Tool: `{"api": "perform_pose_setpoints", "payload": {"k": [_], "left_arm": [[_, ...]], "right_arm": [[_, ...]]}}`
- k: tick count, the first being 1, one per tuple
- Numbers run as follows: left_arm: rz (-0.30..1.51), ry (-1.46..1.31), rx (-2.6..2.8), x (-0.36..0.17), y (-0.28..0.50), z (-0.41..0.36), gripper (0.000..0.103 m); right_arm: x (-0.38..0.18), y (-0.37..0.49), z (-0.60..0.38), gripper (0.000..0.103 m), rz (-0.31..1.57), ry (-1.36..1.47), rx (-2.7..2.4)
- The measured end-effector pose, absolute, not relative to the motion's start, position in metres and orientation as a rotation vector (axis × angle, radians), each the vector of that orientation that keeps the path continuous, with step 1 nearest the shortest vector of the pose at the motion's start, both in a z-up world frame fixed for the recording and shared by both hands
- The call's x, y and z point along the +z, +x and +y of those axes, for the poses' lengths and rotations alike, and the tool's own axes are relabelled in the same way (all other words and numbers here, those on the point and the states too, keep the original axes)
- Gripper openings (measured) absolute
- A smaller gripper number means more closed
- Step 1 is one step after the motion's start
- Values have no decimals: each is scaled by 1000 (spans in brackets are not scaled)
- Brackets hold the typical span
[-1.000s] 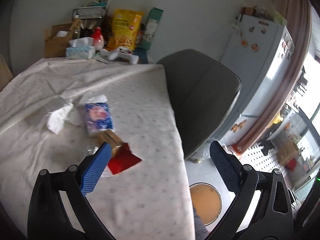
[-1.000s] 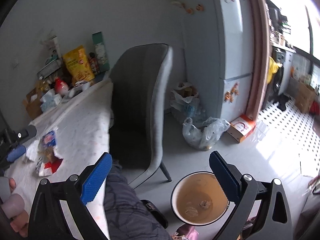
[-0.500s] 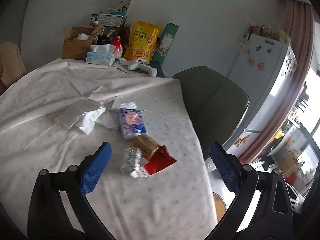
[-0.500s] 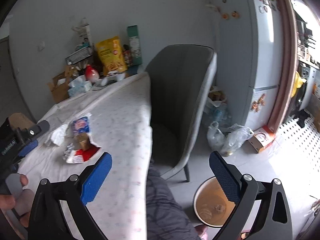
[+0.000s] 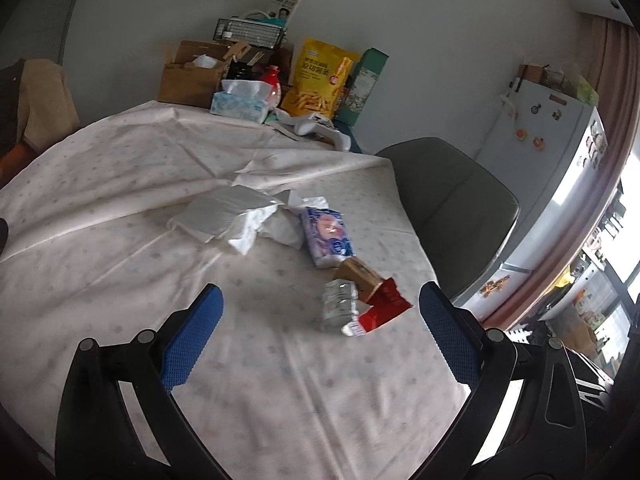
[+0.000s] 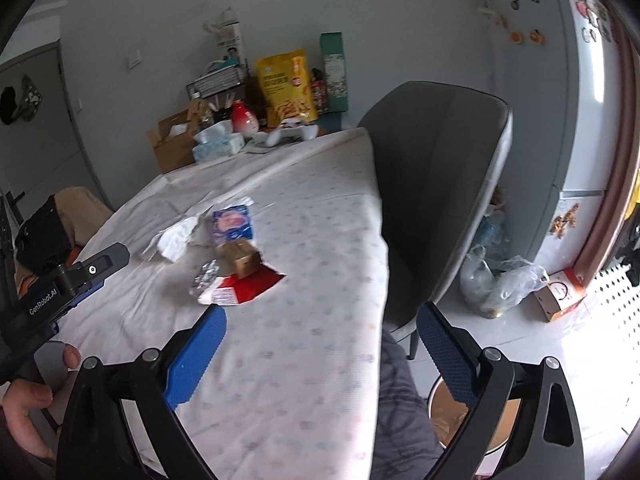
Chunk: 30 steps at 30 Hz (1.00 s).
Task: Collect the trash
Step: 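Move both tools back over the table toward the remaining trash, then grasp the red snack wrapper with the right gripper while the left grasps the small carton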
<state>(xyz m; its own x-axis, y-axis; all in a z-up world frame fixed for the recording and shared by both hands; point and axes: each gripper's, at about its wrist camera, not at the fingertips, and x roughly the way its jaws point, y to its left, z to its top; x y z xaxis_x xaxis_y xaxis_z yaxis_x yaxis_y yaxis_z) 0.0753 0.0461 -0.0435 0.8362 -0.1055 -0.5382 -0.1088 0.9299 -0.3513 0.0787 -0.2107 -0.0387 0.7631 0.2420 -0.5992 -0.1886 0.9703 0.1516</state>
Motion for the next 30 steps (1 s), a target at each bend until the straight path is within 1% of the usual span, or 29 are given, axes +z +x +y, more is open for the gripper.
{"api": "perform_pose_setpoints", "payload": {"k": [9, 11, 18, 20, 27, 30], "left_arm": [[593, -405, 25, -51, 74, 65, 97], [595, -406, 29, -52, 74, 68, 98], [626, -411, 37, -65, 83, 81, 97], [635, -420, 35, -69, 86, 86, 97], [651, -441, 31, -77, 96, 94, 96], [663, -436, 27, -79, 101, 93, 91]], "right_arm": [[-47, 87, -186, 85, 694, 62, 304], [-50, 91, -183, 79, 707, 67, 319], [-70, 108, -168, 71, 758, 69, 379], [-77, 115, -163, 67, 776, 67, 393], [-89, 133, -153, 65, 805, 54, 409], [-93, 144, -153, 64, 816, 77, 420]]}}
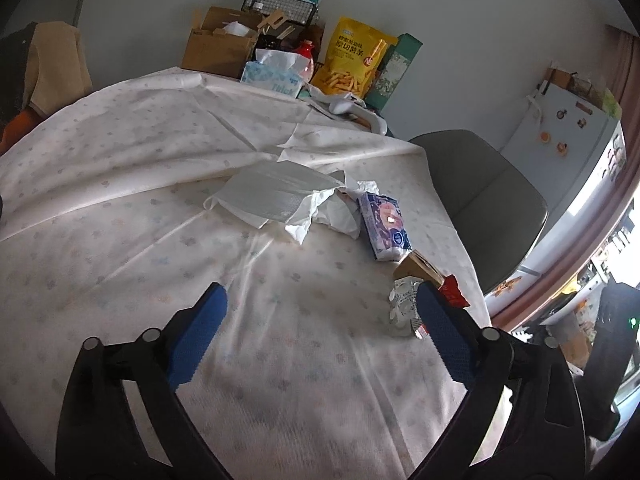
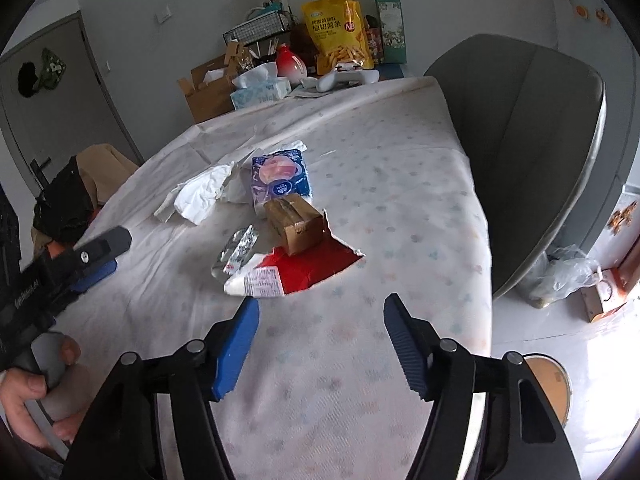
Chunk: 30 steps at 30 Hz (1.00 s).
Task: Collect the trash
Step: 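Grasp the red snack wrapper with the right gripper while the left grasps the small carton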
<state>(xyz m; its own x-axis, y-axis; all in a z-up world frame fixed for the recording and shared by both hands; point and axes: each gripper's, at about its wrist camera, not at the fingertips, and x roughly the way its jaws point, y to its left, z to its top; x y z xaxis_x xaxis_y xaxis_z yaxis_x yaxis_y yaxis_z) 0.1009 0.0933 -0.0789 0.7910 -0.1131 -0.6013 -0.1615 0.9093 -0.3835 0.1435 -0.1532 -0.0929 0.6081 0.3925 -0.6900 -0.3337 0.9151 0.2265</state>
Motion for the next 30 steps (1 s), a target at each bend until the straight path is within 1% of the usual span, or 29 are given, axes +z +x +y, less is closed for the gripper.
{"api": "perform_pose_setpoints", "payload": {"k": [2, 5, 6, 7, 8, 9, 10, 11, 14, 18, 22, 23, 26, 28, 29, 30], "left_arm": [[673, -432, 28, -81, 103, 93, 86], [690, -430, 32, -83, 106, 93, 82], [696, -430, 34, -84, 107, 93, 80], [699, -432, 35, -85, 108, 93, 80], [704, -435, 32, -85, 109, 93, 80], [711, -437, 24, -86, 112, 91, 79], [718, -434, 15, -87, 114, 88, 77], [724, -431, 5, -87, 116, 85, 75], [735, -425, -30, -87, 123, 75, 70], [754, -419, -49, -91, 133, 62, 60], [767, -419, -20, -96, 140, 60, 57], [771, -418, -14, -97, 142, 60, 55], [796, -429, -26, -102, 149, 58, 46], [815, -429, -31, -106, 153, 55, 37], [830, -435, -33, -109, 156, 53, 30], [828, -437, -30, -110, 156, 53, 28]], "right_arm": [[-93, 152, -151, 63, 807, 79, 426], [-93, 166, -145, 57, 804, 77, 428], [-94, 172, -144, 56, 806, 80, 428], [-96, 177, -143, 54, 809, 82, 428], [-98, 182, -142, 43, 813, 81, 427], [-102, 187, -141, 36, 826, 75, 423], [-105, 191, -140, 15, 840, 70, 419], [-109, 196, -141, 8, 861, 72, 421], [-110, 194, -148, 5, 871, 107, 437], [-106, 181, -154, 4, 862, 93, 450], [-102, 171, -165, 4, 855, 94, 436], [-101, 169, -168, 4, 855, 100, 436], [-99, 163, -175, 4, 856, 114, 439], [-96, 159, -178, 4, 855, 114, 446], [-95, 156, -179, 4, 852, 113, 449], [-94, 154, -179, 4, 848, 112, 451]]}}
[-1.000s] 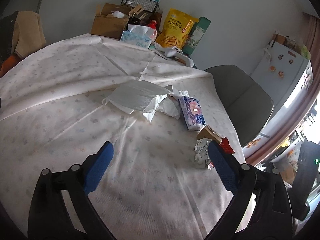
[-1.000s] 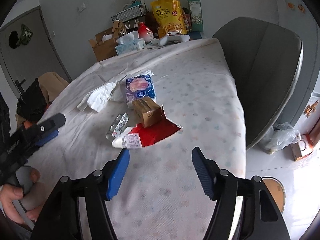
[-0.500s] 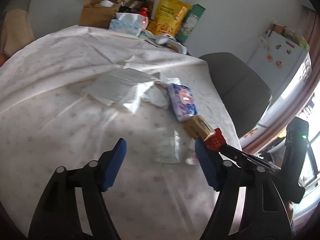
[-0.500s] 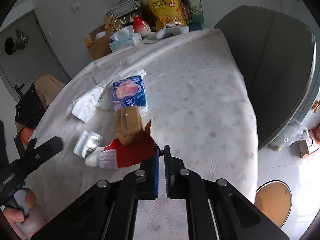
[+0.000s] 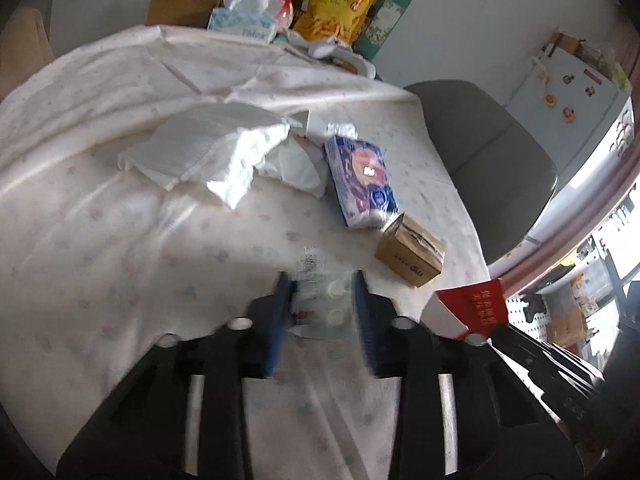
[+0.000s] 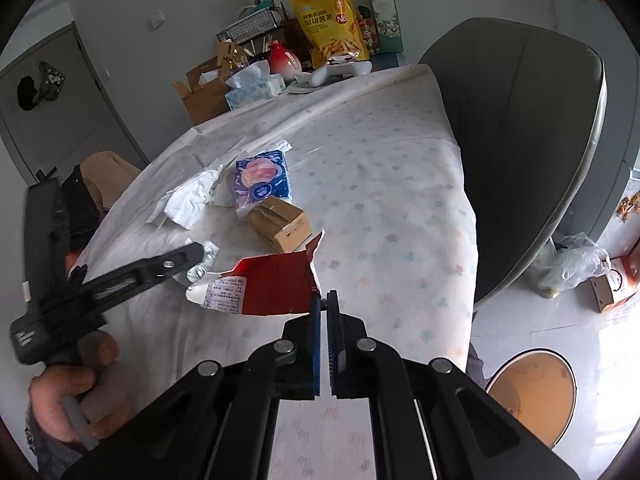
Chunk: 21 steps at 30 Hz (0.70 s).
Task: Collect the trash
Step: 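Grasp the red snack wrapper with the right gripper while the left grasps the small carton, then carry the wrapper and carton over the floor bin with both grippers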
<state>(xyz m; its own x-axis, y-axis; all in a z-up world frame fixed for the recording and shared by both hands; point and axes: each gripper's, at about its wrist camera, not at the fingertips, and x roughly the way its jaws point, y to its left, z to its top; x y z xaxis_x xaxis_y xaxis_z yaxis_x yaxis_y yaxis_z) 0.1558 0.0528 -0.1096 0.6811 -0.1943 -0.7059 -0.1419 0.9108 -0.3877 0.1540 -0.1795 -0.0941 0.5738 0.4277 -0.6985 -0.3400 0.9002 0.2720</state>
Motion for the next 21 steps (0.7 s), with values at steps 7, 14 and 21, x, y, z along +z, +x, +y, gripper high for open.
{"api": "perform_pose_setpoints", "payload": {"k": [7, 14, 21], "left_arm": [[769, -461, -5, -97, 141, 58, 22], [724, -472, -51, -81, 127, 53, 22], [693, -477, -116, -68, 119, 33, 22]], "right_arm": [[-87, 144, -188, 4, 845, 125, 453], [-69, 131, -194, 4, 811, 120, 435], [-51, 120, -216, 4, 779, 119, 386]]}}
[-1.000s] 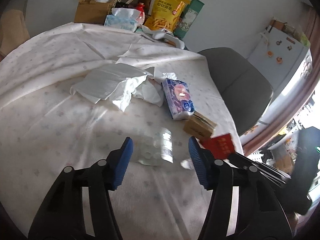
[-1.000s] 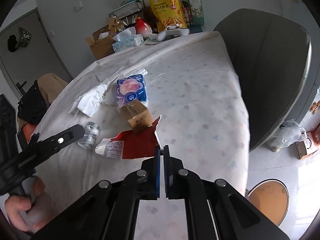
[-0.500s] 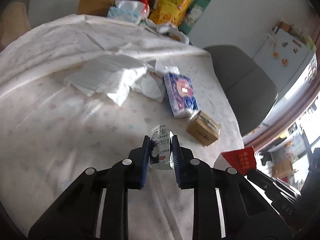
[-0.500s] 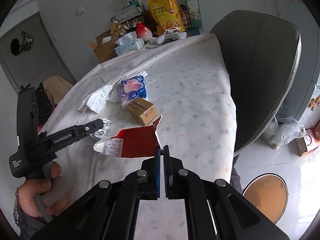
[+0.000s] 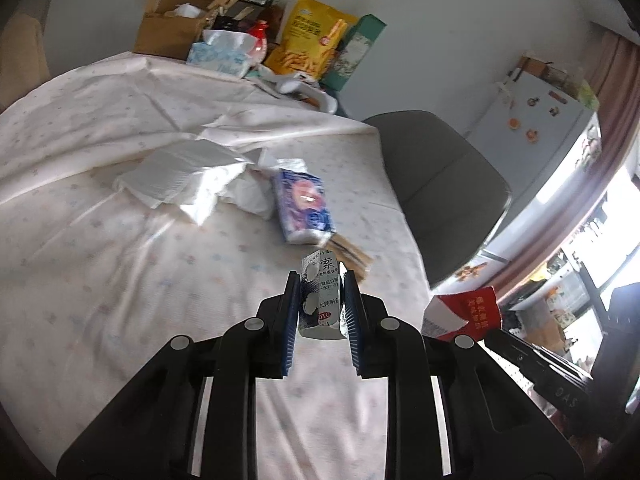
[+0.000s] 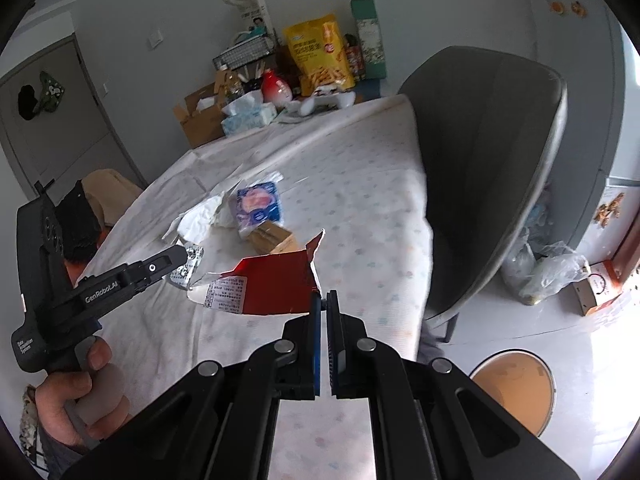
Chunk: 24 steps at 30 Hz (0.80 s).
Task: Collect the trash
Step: 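Carry the wrapper and carton over the floor bin with both grippers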
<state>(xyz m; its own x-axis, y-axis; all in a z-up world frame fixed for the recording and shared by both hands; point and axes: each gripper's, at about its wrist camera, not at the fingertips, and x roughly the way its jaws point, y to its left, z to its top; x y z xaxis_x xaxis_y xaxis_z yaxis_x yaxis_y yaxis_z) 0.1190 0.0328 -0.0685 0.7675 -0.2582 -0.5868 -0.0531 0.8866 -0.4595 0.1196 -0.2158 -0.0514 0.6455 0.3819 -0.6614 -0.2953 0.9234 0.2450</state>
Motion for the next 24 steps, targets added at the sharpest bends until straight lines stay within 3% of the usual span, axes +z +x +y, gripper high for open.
{"api": "perform_pose_setpoints", "payload": {"k": [24], "left_arm": [[741, -356, -348, -67, 153, -103, 22]], "right_arm": [[-47, 100, -342, 4, 758, 168, 83]]}}
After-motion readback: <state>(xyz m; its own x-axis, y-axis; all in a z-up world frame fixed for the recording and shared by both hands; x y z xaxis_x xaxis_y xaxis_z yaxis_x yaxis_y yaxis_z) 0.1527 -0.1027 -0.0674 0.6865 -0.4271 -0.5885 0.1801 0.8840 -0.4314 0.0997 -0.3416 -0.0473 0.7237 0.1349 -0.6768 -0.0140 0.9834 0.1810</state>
